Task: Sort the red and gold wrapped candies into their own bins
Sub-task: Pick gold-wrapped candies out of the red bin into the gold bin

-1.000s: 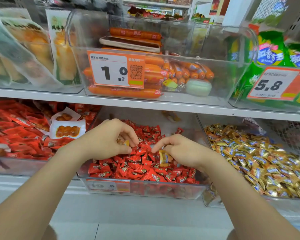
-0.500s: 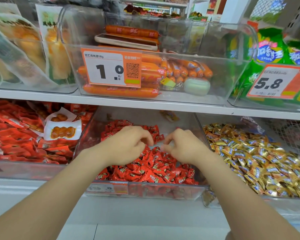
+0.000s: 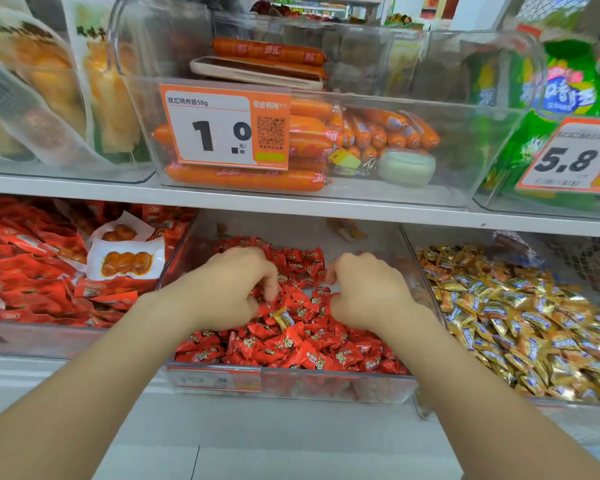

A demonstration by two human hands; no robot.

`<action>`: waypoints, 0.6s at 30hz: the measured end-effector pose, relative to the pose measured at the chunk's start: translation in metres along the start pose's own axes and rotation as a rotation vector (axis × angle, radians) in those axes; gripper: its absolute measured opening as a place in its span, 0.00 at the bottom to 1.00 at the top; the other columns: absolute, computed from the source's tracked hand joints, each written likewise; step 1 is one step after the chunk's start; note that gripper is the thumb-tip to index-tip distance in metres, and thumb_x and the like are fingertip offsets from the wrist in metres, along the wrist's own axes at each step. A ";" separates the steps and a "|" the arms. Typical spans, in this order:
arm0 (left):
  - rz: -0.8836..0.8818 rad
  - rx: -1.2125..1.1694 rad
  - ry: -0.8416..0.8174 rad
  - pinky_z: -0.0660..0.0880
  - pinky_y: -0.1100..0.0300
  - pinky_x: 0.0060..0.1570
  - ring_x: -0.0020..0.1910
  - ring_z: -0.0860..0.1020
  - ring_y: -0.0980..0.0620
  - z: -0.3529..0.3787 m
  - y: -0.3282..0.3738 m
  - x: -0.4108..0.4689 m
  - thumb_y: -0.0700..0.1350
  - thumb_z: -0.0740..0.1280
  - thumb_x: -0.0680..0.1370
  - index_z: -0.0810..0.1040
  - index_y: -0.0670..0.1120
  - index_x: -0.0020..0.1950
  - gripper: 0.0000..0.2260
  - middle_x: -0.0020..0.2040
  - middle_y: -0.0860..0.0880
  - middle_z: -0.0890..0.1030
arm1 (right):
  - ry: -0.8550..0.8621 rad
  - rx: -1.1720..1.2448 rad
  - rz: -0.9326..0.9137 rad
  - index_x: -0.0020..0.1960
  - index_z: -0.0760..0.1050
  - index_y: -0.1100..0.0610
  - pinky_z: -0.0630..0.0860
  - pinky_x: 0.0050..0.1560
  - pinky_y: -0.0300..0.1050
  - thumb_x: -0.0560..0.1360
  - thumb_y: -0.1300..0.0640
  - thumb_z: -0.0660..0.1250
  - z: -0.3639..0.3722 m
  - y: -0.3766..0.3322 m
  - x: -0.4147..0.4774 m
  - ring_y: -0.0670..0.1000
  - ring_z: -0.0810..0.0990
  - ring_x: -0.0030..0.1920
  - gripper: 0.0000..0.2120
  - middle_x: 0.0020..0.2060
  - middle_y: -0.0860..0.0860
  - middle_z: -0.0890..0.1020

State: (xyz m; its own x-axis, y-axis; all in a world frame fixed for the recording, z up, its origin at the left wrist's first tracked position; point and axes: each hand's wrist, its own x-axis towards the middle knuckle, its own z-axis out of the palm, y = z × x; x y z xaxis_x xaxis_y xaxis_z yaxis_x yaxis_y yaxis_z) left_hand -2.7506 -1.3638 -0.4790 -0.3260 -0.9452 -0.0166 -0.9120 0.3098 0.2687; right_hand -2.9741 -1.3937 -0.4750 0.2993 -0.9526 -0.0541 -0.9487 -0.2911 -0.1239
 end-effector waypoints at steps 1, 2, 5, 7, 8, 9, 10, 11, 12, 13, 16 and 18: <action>0.045 -0.044 0.024 0.75 0.51 0.60 0.53 0.76 0.55 0.001 0.003 0.003 0.44 0.72 0.73 0.82 0.57 0.50 0.09 0.50 0.57 0.76 | 0.004 0.110 0.016 0.54 0.82 0.46 0.80 0.55 0.50 0.73 0.53 0.71 -0.003 -0.002 -0.001 0.58 0.82 0.55 0.11 0.50 0.49 0.81; 0.083 -0.053 0.005 0.75 0.53 0.59 0.53 0.76 0.56 0.003 0.007 0.006 0.48 0.74 0.73 0.83 0.58 0.52 0.09 0.50 0.57 0.76 | -0.008 0.201 0.015 0.48 0.83 0.45 0.81 0.55 0.49 0.71 0.53 0.69 -0.004 -0.003 -0.001 0.55 0.82 0.52 0.07 0.45 0.46 0.82; 0.107 0.103 -0.160 0.73 0.52 0.59 0.56 0.74 0.53 0.013 0.011 0.015 0.55 0.76 0.74 0.84 0.61 0.58 0.13 0.52 0.57 0.72 | -0.065 0.215 -0.005 0.46 0.83 0.46 0.82 0.57 0.53 0.73 0.53 0.67 -0.001 -0.003 -0.003 0.57 0.83 0.53 0.07 0.47 0.48 0.84; 0.107 0.118 -0.159 0.75 0.50 0.58 0.54 0.75 0.54 0.018 0.009 0.018 0.57 0.76 0.74 0.85 0.59 0.52 0.08 0.51 0.58 0.72 | -0.107 0.092 0.020 0.57 0.81 0.50 0.82 0.56 0.55 0.77 0.57 0.66 0.000 0.006 -0.004 0.61 0.83 0.54 0.10 0.57 0.56 0.82; 0.093 0.085 -0.131 0.76 0.51 0.57 0.52 0.75 0.55 0.019 0.007 0.018 0.59 0.75 0.75 0.84 0.57 0.48 0.08 0.49 0.58 0.73 | -0.136 0.060 0.044 0.61 0.79 0.55 0.83 0.52 0.55 0.78 0.59 0.66 0.002 0.013 -0.004 0.62 0.83 0.50 0.12 0.58 0.59 0.80; 0.067 0.056 -0.100 0.76 0.51 0.55 0.50 0.76 0.55 0.017 0.004 0.017 0.61 0.71 0.76 0.82 0.54 0.45 0.11 0.48 0.58 0.73 | -0.158 0.057 0.066 0.63 0.78 0.57 0.83 0.48 0.55 0.78 0.62 0.65 0.001 0.020 -0.004 0.61 0.83 0.45 0.13 0.58 0.60 0.79; 0.030 0.027 -0.067 0.76 0.51 0.52 0.47 0.76 0.54 0.013 0.002 0.016 0.62 0.66 0.77 0.78 0.53 0.42 0.14 0.46 0.56 0.74 | -0.160 0.074 0.072 0.63 0.77 0.58 0.84 0.47 0.54 0.78 0.63 0.65 0.001 0.025 -0.005 0.61 0.83 0.43 0.14 0.58 0.60 0.79; -0.001 -0.002 -0.023 0.76 0.52 0.48 0.44 0.75 0.52 0.009 0.000 0.014 0.62 0.61 0.77 0.75 0.52 0.40 0.16 0.43 0.54 0.75 | -0.144 0.105 0.068 0.63 0.77 0.57 0.84 0.47 0.53 0.78 0.64 0.65 -0.001 0.029 -0.007 0.60 0.83 0.43 0.14 0.57 0.60 0.79; -0.022 -0.024 0.027 0.74 0.52 0.44 0.41 0.75 0.51 0.005 -0.002 0.012 0.61 0.57 0.77 0.72 0.50 0.38 0.17 0.40 0.52 0.76 | -0.107 0.143 0.053 0.61 0.79 0.56 0.84 0.46 0.50 0.79 0.63 0.65 -0.003 0.033 -0.008 0.58 0.84 0.42 0.13 0.55 0.59 0.81; -0.042 -0.036 0.083 0.73 0.52 0.40 0.37 0.75 0.50 0.002 -0.004 0.010 0.60 0.55 0.78 0.71 0.50 0.37 0.18 0.37 0.51 0.76 | -0.051 0.203 0.023 0.58 0.81 0.53 0.83 0.42 0.45 0.80 0.61 0.65 -0.006 0.035 -0.011 0.53 0.84 0.40 0.10 0.51 0.57 0.84; -0.039 -0.104 0.211 0.72 0.50 0.36 0.32 0.75 0.53 -0.002 0.003 0.005 0.61 0.53 0.85 0.71 0.50 0.37 0.22 0.31 0.50 0.75 | 0.083 0.514 -0.079 0.48 0.83 0.49 0.73 0.32 0.37 0.83 0.52 0.66 -0.023 0.036 -0.026 0.42 0.79 0.28 0.08 0.32 0.49 0.85; -0.014 -0.209 0.205 0.72 0.54 0.35 0.31 0.75 0.55 0.000 0.024 0.001 0.61 0.57 0.85 0.74 0.51 0.41 0.19 0.31 0.50 0.78 | 0.170 0.710 -0.065 0.45 0.85 0.49 0.72 0.31 0.41 0.80 0.52 0.68 -0.034 0.040 -0.036 0.45 0.77 0.27 0.09 0.29 0.46 0.83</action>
State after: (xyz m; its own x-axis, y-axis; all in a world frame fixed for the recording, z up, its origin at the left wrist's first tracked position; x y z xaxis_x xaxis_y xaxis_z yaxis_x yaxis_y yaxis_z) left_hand -2.7725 -1.3576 -0.4725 -0.2376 -0.9567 0.1679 -0.8381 0.2893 0.4625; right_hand -3.0263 -1.3745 -0.4448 0.2781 -0.9527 0.1229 -0.6173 -0.2753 -0.7370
